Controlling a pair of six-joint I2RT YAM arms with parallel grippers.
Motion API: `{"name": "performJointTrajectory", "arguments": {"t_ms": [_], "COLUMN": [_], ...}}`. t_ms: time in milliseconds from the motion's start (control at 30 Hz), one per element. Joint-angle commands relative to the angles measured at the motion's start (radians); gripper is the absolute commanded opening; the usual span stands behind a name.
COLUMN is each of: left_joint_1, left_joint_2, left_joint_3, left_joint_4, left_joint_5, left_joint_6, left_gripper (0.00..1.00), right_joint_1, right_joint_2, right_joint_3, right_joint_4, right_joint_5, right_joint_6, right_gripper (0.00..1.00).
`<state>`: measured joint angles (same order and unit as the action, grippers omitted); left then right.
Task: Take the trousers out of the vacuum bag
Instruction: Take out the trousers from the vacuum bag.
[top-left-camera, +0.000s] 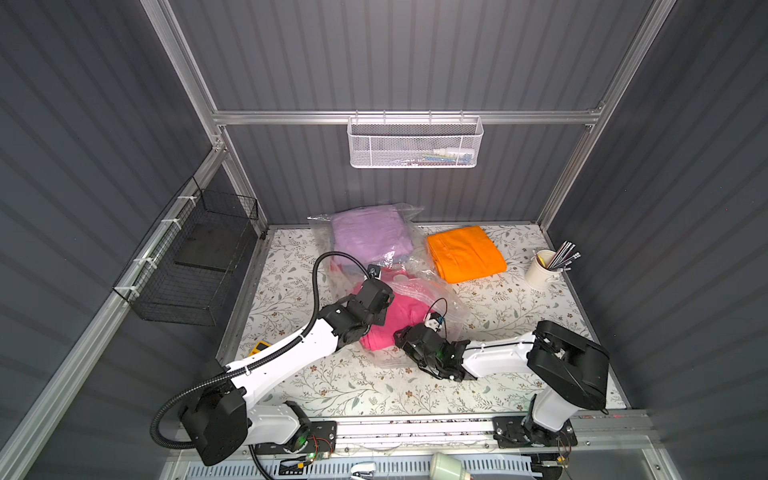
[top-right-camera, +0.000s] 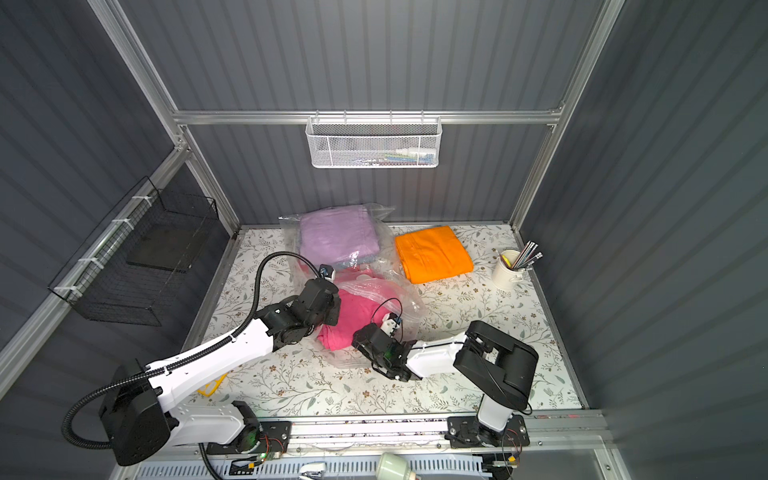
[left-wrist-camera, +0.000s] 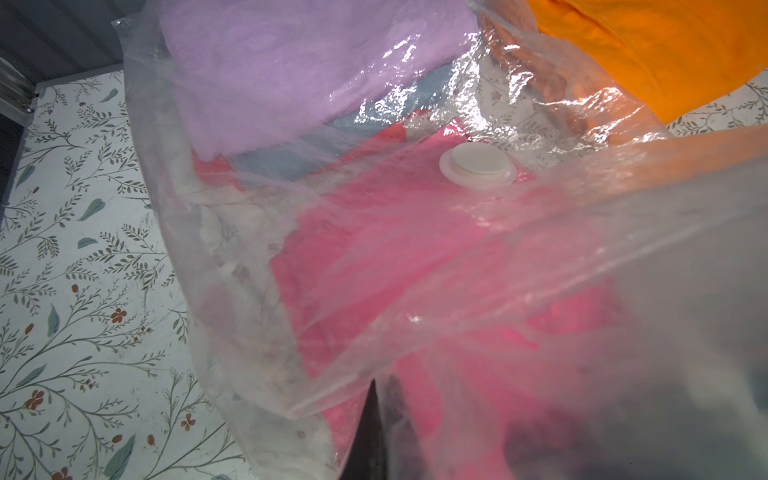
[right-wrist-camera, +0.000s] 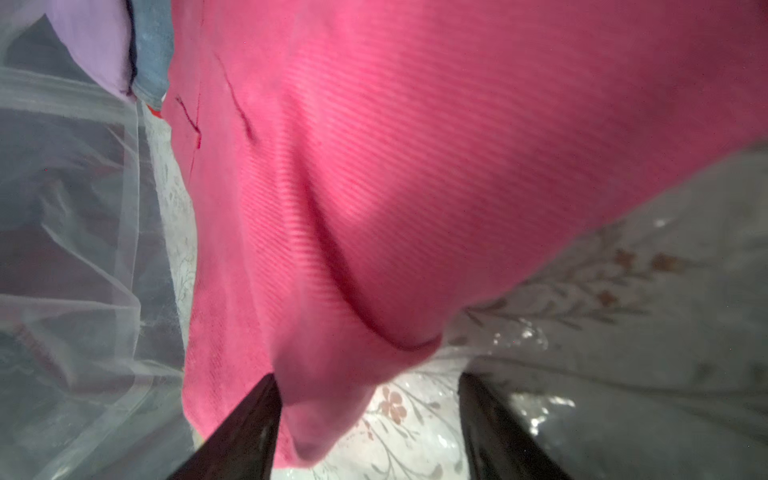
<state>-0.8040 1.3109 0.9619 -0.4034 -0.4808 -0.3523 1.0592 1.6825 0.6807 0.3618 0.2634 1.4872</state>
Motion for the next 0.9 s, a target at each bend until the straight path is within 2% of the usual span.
{"name": "performJointTrajectory", "arguments": {"t_ms": [0,200,267,400,533,733,800,867], "left_joint_1": [0.004,0.004,0.004,0.004,0.003,0.003,0.004,0.004], "left_joint_2": [-0.027,-0.029,-0.03,-0.034,-0.036,-0.03,-0.03,-0.034], "left_joint_3": [-0.008,-0.011,-0.011,-0.011,-0.011,-0.002,-0.003,-0.004], "left_joint_4": [-0.003,-0.001,-0.004,-0.012,-0.015,-0.018,-0.017,-0.019], "left_joint_5": [0.0,-0.003,-0.003,-0.009,-0.02,-0.031,-0.033,-0.033], "left_joint_6": [-0.02,-0.026,-0.027,-0.025,-0.02,-0.01,-0.01,-0.011], "left_gripper": [0.0,0.0,0.0,0.0,0.0,0.0,0.0,0.0], "right_joint_1": [-0.007,-0.056,-0.073,-0.095,-0.085,-0.023,-0.008,-0.005], "right_joint_2": [0.036,0.106,0.121,0.13,0.097,0.025,0.007,0.002], "right_joint_3": [0.026,0.1,0.125,0.147,0.113,0.017,-0.002,-0.011], "right_joint_4": [-0.001,-0.03,-0.036,-0.026,-0.031,-0.027,-0.021,-0.005], "right_joint_5": [0.02,0.016,0.013,-0.014,-0.042,-0.056,-0.036,-0.011], "right_joint_6": [0.025,0.059,0.052,0.028,0.014,0.043,0.046,0.04], "right_gripper": [0.71,0.7,0.61,0.36,0.26,0.25,0.29,0.39]}}
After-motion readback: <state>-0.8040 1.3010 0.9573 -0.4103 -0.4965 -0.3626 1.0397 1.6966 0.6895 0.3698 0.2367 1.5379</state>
